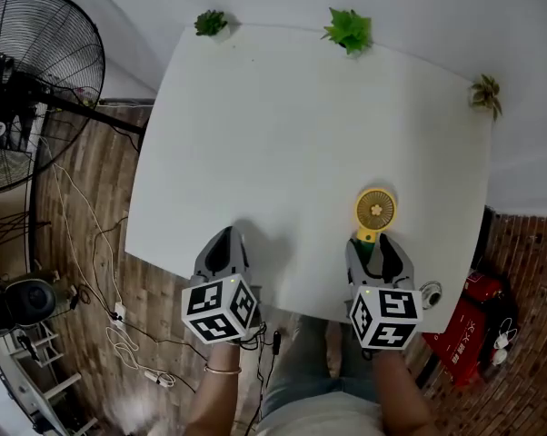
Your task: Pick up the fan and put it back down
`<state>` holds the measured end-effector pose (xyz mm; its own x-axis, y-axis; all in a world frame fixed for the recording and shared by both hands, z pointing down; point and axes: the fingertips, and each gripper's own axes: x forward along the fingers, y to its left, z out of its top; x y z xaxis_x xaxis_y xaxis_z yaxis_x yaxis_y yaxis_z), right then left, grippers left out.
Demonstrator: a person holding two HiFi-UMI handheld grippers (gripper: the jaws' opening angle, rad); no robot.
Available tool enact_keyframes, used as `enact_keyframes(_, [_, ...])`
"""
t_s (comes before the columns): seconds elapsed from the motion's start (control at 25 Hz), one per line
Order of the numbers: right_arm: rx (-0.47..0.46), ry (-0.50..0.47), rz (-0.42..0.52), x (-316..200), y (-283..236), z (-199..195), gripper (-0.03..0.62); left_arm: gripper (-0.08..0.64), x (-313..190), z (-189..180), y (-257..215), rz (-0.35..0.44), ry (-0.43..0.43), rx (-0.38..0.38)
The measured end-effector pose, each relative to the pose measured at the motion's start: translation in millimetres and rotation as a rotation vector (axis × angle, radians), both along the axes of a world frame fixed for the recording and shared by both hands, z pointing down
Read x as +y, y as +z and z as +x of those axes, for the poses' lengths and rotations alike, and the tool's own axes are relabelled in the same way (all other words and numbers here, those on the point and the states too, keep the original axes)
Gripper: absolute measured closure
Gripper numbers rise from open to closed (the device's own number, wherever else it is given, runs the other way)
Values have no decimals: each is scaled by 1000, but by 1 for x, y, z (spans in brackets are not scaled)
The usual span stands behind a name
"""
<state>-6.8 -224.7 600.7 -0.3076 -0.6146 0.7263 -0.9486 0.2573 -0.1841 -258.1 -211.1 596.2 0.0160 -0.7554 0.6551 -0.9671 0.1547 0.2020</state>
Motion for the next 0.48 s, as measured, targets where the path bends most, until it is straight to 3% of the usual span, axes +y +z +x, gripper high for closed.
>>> enact_keyframes(0.48, [46,24,-16,-9,11,-2,339,554,-11,-6,8,-14,15,5])
